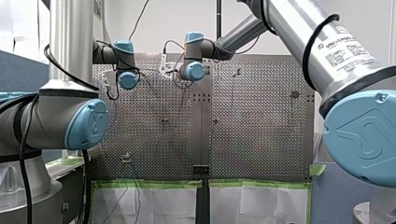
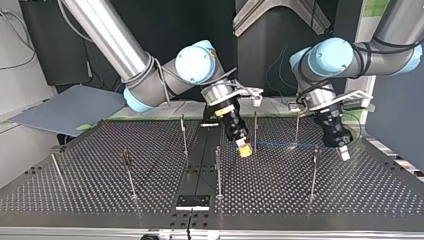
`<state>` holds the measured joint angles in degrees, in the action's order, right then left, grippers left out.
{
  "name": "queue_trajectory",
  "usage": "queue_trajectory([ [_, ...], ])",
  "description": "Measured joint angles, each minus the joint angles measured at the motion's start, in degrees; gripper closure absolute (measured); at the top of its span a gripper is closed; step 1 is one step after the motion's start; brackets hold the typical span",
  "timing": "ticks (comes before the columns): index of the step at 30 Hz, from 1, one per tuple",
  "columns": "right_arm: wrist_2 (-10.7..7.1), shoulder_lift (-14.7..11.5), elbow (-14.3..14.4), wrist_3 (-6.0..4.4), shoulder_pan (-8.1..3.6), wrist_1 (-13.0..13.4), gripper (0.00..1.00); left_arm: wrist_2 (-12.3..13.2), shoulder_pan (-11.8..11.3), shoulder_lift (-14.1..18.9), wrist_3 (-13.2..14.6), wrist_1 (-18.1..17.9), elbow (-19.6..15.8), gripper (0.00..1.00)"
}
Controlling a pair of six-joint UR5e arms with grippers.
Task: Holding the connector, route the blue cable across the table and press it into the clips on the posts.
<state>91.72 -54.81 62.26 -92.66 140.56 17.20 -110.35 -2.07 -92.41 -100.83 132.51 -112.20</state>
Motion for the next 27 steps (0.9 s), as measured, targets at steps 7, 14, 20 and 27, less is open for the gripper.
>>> queue_trajectory([
  [7,-0.01,1.9,-3.3,0.00,-0.22,-1.1,1.00,1.5,-1.7,-0.1,-0.4,-0.2,0.6,1.00],
  [14,0.08,2.9,-6.7,0.00,-0.24,-1.5,1.00,2.8,-3.4,-1.2,-0.8,-0.5,0.8,1.00],
  [20,0.27,3.0,-8.8,0.00,-0.27,-1.5,1.00,5.7,-5.1,-4.1,-2.2,-1.4,1.4,1.00],
  [27,0.92,3.0,-9.1,0.04,-0.32,-1.5,1.00,9.0,-5.0,-7.3,-3.6,-2.6,2.5,1.00],
])
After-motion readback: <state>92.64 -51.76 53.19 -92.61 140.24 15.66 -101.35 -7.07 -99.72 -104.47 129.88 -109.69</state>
